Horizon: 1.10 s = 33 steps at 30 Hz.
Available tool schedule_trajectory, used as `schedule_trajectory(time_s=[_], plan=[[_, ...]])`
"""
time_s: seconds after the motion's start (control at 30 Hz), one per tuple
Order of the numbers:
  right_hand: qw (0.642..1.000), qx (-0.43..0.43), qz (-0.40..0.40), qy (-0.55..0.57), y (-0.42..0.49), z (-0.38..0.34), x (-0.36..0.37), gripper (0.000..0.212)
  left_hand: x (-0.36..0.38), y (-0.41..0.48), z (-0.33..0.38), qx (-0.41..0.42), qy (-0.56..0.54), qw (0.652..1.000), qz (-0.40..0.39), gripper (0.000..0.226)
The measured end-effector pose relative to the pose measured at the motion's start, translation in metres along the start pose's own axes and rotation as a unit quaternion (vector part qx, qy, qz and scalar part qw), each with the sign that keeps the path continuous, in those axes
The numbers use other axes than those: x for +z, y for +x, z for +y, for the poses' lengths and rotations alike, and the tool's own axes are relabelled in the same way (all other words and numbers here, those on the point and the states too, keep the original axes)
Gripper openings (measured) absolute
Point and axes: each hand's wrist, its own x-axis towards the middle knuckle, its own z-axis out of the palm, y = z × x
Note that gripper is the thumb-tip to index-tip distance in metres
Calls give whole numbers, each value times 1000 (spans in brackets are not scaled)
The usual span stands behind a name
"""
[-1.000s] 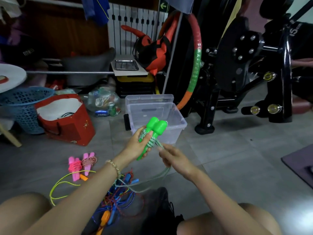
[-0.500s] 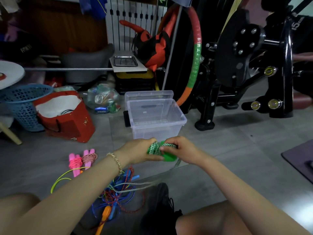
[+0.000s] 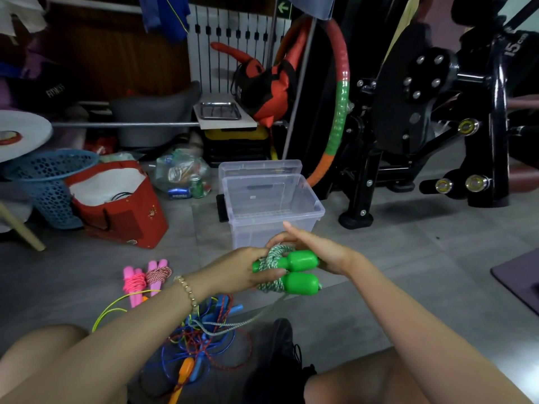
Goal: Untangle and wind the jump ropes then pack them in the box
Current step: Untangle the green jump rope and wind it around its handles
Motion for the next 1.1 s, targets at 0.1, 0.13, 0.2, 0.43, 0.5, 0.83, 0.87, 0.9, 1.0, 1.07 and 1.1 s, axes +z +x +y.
schedule_trajectory(time_s=[0.1,0.13,0.2,0.43,0.5,0.83,0.87,0.9,1.0,1.07,1.1], plan=[[993,12,2,118,0,3,4,72,-1,-5,3,-20,-164,985,47,61],[990,2,16,142,2,5,7,80,0,-5,6,-36,-206,976,60,53],[978,-24,35,203,6,12,9,92,3,-1,12,-61,-265,959,80,46],[982,-62,96,152,10,31,18,68,19,16,19,-86,-344,924,141,42],[984,-51,142,92,7,31,20,57,26,22,21,-86,-364,912,167,38],[926,-55,133,-348,-22,43,15,22,14,25,-6,-150,-103,962,204,38],[925,-57,132,-352,-26,37,12,22,13,23,-7,-144,-40,973,178,40],[930,-62,136,-335,-29,30,10,20,12,22,-7,-136,17,979,149,44],[944,-94,142,-284,-33,14,2,16,8,20,3,-97,120,985,75,58],[944,-125,134,-275,-30,10,0,18,6,21,11,-78,160,983,35,56],[944,-134,129,-274,-27,8,0,19,6,21,14,-72,177,981,20,54]])
